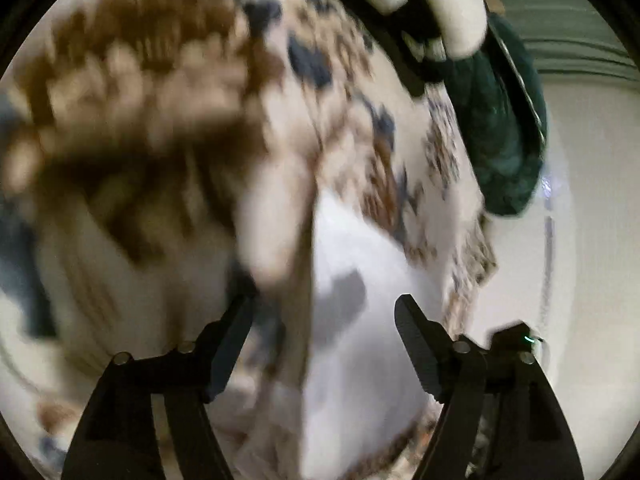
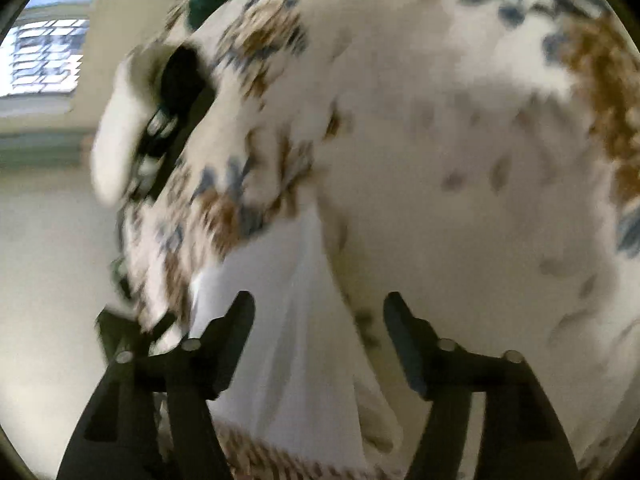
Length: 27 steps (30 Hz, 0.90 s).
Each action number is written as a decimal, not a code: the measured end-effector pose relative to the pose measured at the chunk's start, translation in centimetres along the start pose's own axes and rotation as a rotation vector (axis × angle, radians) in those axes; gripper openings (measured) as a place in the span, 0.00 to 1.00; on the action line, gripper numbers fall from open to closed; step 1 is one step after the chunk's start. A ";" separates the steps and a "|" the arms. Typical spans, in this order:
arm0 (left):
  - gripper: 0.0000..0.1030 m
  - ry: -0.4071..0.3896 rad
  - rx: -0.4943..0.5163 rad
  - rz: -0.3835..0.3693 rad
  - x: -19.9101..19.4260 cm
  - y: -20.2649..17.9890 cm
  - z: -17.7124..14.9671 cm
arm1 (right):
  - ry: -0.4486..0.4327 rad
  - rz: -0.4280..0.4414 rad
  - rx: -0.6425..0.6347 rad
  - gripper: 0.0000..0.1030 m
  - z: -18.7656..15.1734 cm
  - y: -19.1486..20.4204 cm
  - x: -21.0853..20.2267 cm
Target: Fold small clothes
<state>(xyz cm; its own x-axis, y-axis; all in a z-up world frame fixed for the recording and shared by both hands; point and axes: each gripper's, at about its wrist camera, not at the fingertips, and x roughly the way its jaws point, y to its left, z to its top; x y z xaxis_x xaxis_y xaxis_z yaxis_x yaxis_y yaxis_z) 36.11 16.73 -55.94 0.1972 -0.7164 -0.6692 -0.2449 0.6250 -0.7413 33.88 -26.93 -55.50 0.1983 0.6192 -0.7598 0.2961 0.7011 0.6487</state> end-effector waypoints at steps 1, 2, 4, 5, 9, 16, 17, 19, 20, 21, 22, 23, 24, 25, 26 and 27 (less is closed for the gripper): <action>0.70 0.026 0.009 0.008 0.7 0.0 -0.5 | 0.063 0.019 -0.001 0.73 -0.7 -0.8 0.9; 0.70 0.053 0.020 -0.001 1.6 -0.2 -1.0 | 0.102 0.044 0.006 0.73 -1.2 -1.4 1.7; 0.70 0.088 0.032 -0.018 3.0 -0.5 -1.6 | 0.193 0.120 0.020 0.73 -2.3 -2.6 4.0; 0.70 0.091 0.037 -0.025 3.5 -0.7 -1.7 | 0.227 0.136 0.014 0.73 -2.7 -2.9 5.1; 0.31 0.023 0.055 -0.038 3.0 -1.8 -1.9 | 0.201 0.211 0.002 0.46 -3.1 -2.5 6.4; 0.11 -0.019 0.072 -0.076 -0.2 -4.2 -1.8 | 0.143 0.243 0.009 0.14 -3.5 0.3 3.5; 0.11 -0.024 0.080 -0.089 -1.2 -5.0 -1.4 | 0.136 0.245 0.003 0.14 -3.4 1.0 2.9; 0.11 -0.039 0.081 -0.106 -2.7 -6.0 -0.6 | 0.117 0.245 -0.020 0.14 -3.0 3.1 1.5; 0.11 -0.050 0.093 -0.110 -3.8 -6.8 0.1 | 0.109 0.250 -0.026 0.14 -2.8 4.1 1.1; 0.11 -0.065 0.104 -0.114 -4.8 -7.7 1.1 | 0.100 0.257 -0.036 0.14 -2.3 5.3 0.5; 0.11 -0.077 0.116 -0.121 -5.9 -8.7 2.4 | 0.086 0.259 -0.054 0.14 -1.6 7.2 0.0; 0.11 -0.089 0.128 -0.124 -6.9 -9.6 3.8 | 0.074 0.264 -0.063 0.14 -1.0 8.5 -0.3; 0.11 -0.098 0.140 -0.121 -7.7 -10.3 5.2 | 0.061 0.270 -0.072 0.14 -0.2 10.0 -0.6; 0.11 -0.111 0.157 -0.120 -8.4 -11.1 6.8 | 0.047 0.272 -0.086 0.14 0.8 11.7 -0.9; 0.11 -0.134 0.180 -0.118 -9.6 -12.3 9.2 | 0.032 0.272 -0.101 0.14 1.9 13.5 -0.9; 0.11 -0.149 0.201 -0.116 -10.3 -13.0 10.8 | 0.017 0.274 -0.114 0.14 3.0 15.1 -1.0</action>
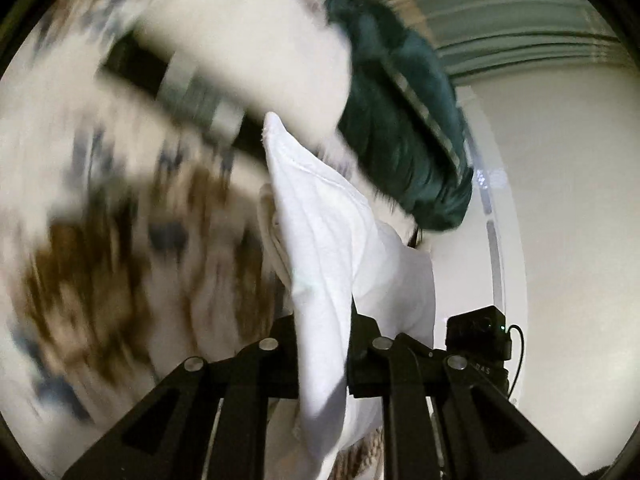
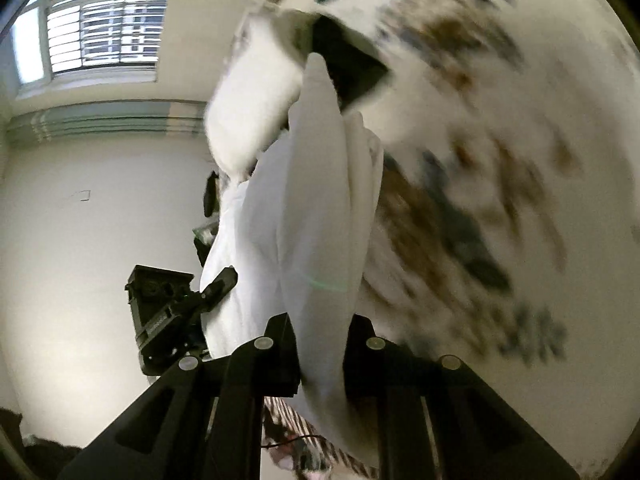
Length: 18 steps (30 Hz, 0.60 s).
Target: Fold small clothes
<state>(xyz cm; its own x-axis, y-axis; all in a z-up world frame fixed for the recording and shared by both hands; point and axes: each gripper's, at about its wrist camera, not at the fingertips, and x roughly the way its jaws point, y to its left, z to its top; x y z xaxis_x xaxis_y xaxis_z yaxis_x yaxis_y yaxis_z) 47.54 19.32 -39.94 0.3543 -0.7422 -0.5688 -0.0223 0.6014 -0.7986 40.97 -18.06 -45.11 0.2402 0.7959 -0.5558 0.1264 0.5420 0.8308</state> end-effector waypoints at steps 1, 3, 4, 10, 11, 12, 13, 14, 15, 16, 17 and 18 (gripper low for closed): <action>0.11 -0.020 0.030 0.006 -0.5 -0.6 2.7 | -0.020 0.004 -0.020 0.14 2.0 2.0 0.7; 0.11 -0.053 0.079 0.023 -1.1 -1.3 7.3 | -0.051 0.019 -0.041 0.14 5.1 4.8 2.0; 0.11 -0.068 0.100 0.036 -1.2 -1.6 10.2 | -0.071 0.026 -0.057 0.14 7.6 6.7 3.3; 0.12 -0.113 0.163 0.154 -0.1 -0.1 23.6 | -0.112 0.055 -0.103 0.14 20.3 13.4 10.5; 0.12 -0.114 0.176 0.180 0.4 0.1 24.8 | -0.112 0.051 -0.108 0.14 22.0 14.0 11.6; 0.13 -0.114 0.188 0.207 0.9 0.5 26.2 | -0.109 0.039 -0.123 0.14 23.7 14.7 13.0; 0.15 -0.104 0.194 0.229 1.6 0.8 27.5 | -0.098 0.015 -0.139 0.14 25.3 15.1 14.5; 0.16 -0.078 0.192 0.250 2.5 1.4 29.0 | -0.085 -0.009 -0.149 0.14 26.3 15.3 15.5; 0.19 -0.054 0.186 0.258 3.2 1.9 29.6 | -0.068 -0.041 -0.156 0.14 27.6 15.4 16.7; 0.24 -0.034 0.165 0.259 3.5 2.7 30.1 | -0.053 -0.067 -0.157 0.14 28.6 15.4 17.5; 0.26 -0.025 0.147 0.252 3.6 3.3 30.1 | -0.041 -0.096 -0.151 0.19 29.3 15.2 18.0; 0.27 -0.031 0.122 0.240 3.0 3.6 30.0 | -0.031 -0.121 -0.134 0.20 29.8 14.9 18.2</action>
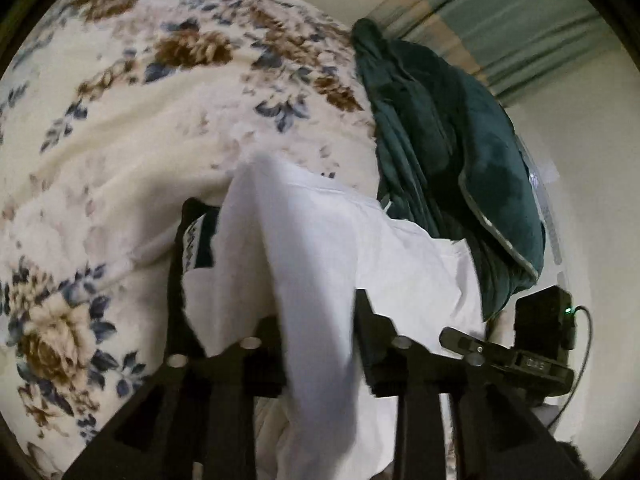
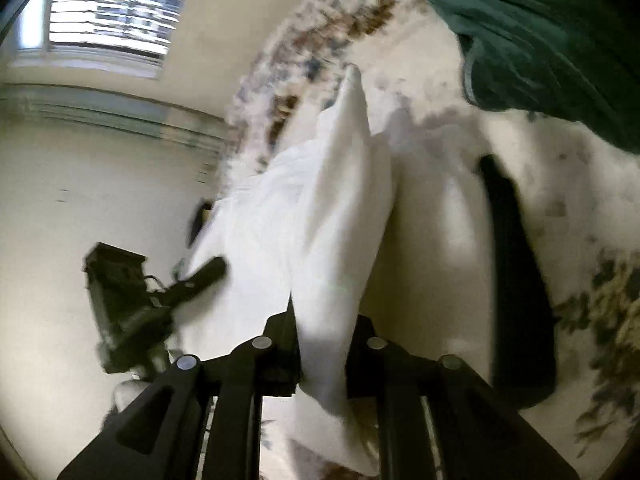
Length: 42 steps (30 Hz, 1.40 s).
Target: Fold small clothes
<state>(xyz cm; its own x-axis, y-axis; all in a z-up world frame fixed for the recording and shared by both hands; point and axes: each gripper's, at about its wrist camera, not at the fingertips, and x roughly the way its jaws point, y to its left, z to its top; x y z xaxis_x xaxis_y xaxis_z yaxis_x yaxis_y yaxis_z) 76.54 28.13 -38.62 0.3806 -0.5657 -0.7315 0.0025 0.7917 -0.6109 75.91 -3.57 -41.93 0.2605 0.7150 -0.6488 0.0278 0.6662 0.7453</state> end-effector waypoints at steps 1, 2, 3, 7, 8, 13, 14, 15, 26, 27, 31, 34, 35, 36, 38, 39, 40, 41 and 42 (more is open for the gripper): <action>0.28 -0.035 -0.017 -0.001 -1.2 0.2 -0.4 | -0.005 -0.015 0.008 0.28 -0.2 -0.5 -0.5; 0.31 -0.075 -0.011 0.036 -2.7 0.1 -0.9 | -0.020 -0.049 0.006 0.39 -0.3 -0.5 -1.2; 0.41 -0.109 0.003 0.092 -3.7 -0.2 -1.3 | -0.050 -0.088 -0.006 0.40 -0.4 -0.3 -2.0; 0.81 -0.206 0.118 0.246 -6.4 -3.2 -4.7 | -0.223 -0.228 -0.121 0.40 -2.1 1.8 -6.4; 0.81 -0.204 0.127 0.252 -6.3 -3.7 -5.4 | -0.234 -0.221 -0.140 0.40 -2.5 2.4 -6.7; 0.81 -0.155 0.197 0.344 -3.2 -4.8 -7.9 | -0.170 -0.147 -0.215 0.40 -6.5 5.4 -4.9; 0.81 -0.139 0.187 0.377 -2.6 -4.2 -8.1 | -0.152 -0.164 -0.230 0.40 -7.0 5.7 -3.9; 0.81 -0.130 0.174 0.410 -2.0 -3.4 -8.0 | -0.125 -0.208 -0.248 0.40 -7.5 5.7 -2.6; 0.84 -0.151 0.127 0.460 -4.6 -3.5 -9.4 | -0.173 -0.507 -0.253 0.46 -8.7 4.8 -3.4; 0.84 -0.158 0.136 0.476 -5.0 -4.1 -9.5 | -0.186 -0.543 -0.252 0.54 -8.9 5.3 -4.0; 0.89 -0.189 0.201 0.588 -7.1 -7.6 -11.1 | -0.266 -0.775 -0.288 0.98 -10.4 7.8 -6.8; 0.89 -0.218 0.227 0.638 -9.8 -10.3 -13.1 | -0.287 -0.857 -0.292 0.98 -12.3 9.3 -9.2; 0.89 -0.225 0.231 0.634 -10.5 -10.8 -13.4 | -0.295 -0.868 -0.292 0.98 -12.8 9.8 -10.1; 0.89 -0.232 0.234 0.626 -11.7 -11.6 -14.1 | -0.305 -0.873 -0.292 0.98 -13.6 10.4 -11.1; 0.89 -0.243 0.234 0.616 -13.8 -13.0 -15.2 | -0.343 -0.891 -0.295 0.98 -15.4 12.3 -13.8; 0.89 -0.253 0.236 0.608 -15.1 -13.9 -15.9 | -0.359 -0.899 -0.300 0.98 -16.3 13.2 -15.0; 0.89 -0.260 0.238 0.603 -16.2 -14.7 -16.5 | -0.372 -0.899 -0.305 0.98 -17.5 14.4 -16.4; 0.89 -0.274 0.247 0.602 -17.7 -15.8 -17.5 | -0.383 -0.895 -0.308 0.98 -18.5 15.2 -17.7; 0.89 -0.285 0.255 0.602 -18.7 -16.6 -18.0 | -0.397 -0.900 -0.310 0.98 -19.8 16.3 -19.0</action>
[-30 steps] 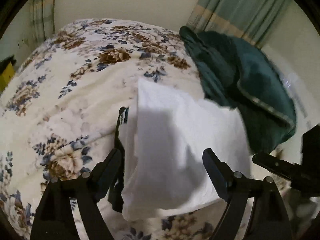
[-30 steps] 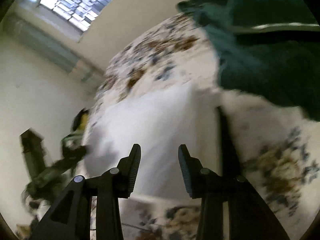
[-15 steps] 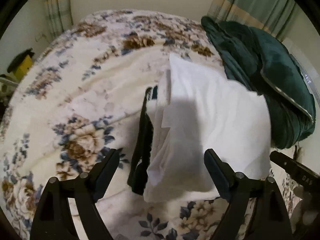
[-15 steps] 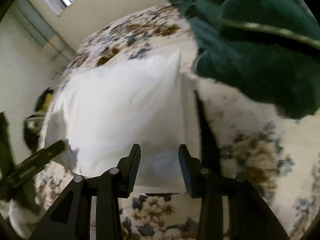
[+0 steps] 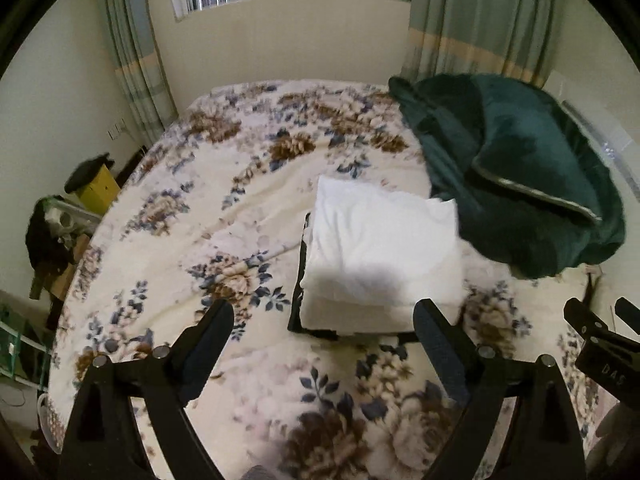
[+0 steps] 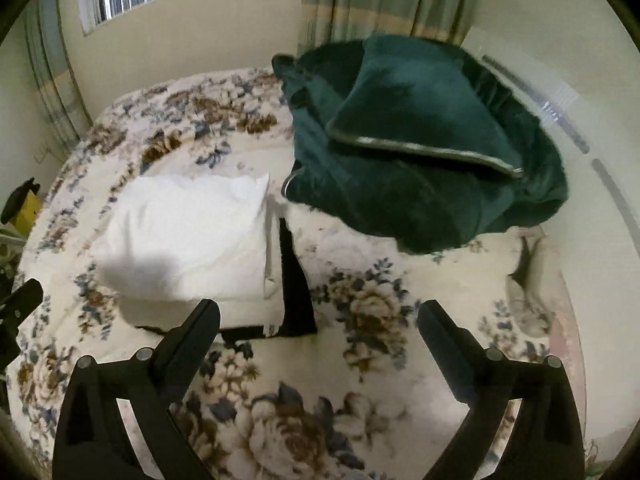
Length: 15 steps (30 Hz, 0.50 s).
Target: Fold small clothes
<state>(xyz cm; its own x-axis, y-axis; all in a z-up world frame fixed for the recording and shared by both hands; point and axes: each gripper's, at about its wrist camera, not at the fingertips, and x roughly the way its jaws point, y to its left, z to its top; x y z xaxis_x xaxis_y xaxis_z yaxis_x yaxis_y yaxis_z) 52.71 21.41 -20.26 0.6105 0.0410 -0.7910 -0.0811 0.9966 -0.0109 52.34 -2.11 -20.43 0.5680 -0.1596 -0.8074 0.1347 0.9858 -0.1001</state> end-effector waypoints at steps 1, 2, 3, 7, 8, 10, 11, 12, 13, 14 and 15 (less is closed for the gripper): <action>0.89 -0.017 0.007 0.001 -2.0 -0.1 -0.3 | -0.017 0.005 0.001 0.98 -0.5 -0.4 -2.7; 0.89 -0.028 0.013 0.000 -3.4 -0.3 -0.5 | -0.030 0.010 0.003 0.98 -0.9 -0.7 -4.7; 0.89 -0.043 0.015 -0.007 -5.1 -0.5 -0.8 | -0.047 0.005 0.005 0.98 -1.4 -1.0 -6.9; 0.89 -0.102 0.028 -0.025 -11.9 -0.9 -2.3 | -0.116 0.004 0.007 0.98 -3.7 -2.3 -15.3; 0.89 -0.112 0.033 -0.031 -13.1 -1.0 -2.6 | -0.132 0.006 0.007 0.98 -4.2 -2.6 -17.0; 0.89 -0.133 0.039 -0.027 -15.8 -1.0 -3.4 | -0.159 0.009 0.007 0.98 -5.2 -3.2 -20.3; 0.89 -0.138 0.039 -0.036 -16.8 -1.0 -3.7 | -0.177 0.011 0.001 0.98 -5.8 -3.5 -22.2; 0.89 -0.146 0.035 -0.039 -18.0 -0.9 -4.1 | -0.190 0.014 -0.004 0.98 -6.3 -3.8 -23.7; 0.89 -0.151 0.033 -0.035 -19.1 -0.7 -4.5 | -0.208 0.010 -0.013 0.98 -6.9 -4.0 -25.7; 0.89 -0.154 0.031 -0.039 -20.0 -0.7 -4.9 | -0.217 0.012 -0.017 0.98 -7.3 -4.2 -26.8; 0.89 -0.156 0.026 -0.040 -21.0 -0.6 -5.3 | -0.227 0.023 -0.019 0.98 -8.0 -4.6 -28.5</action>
<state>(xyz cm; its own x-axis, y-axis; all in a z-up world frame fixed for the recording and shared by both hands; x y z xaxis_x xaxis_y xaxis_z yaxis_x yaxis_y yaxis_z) 35.78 19.59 -6.91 0.7276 0.0093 -0.6859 -0.0345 0.9991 -0.0231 29.00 -1.65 -1.59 0.7393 -0.1426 -0.6581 0.1055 0.9898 -0.0959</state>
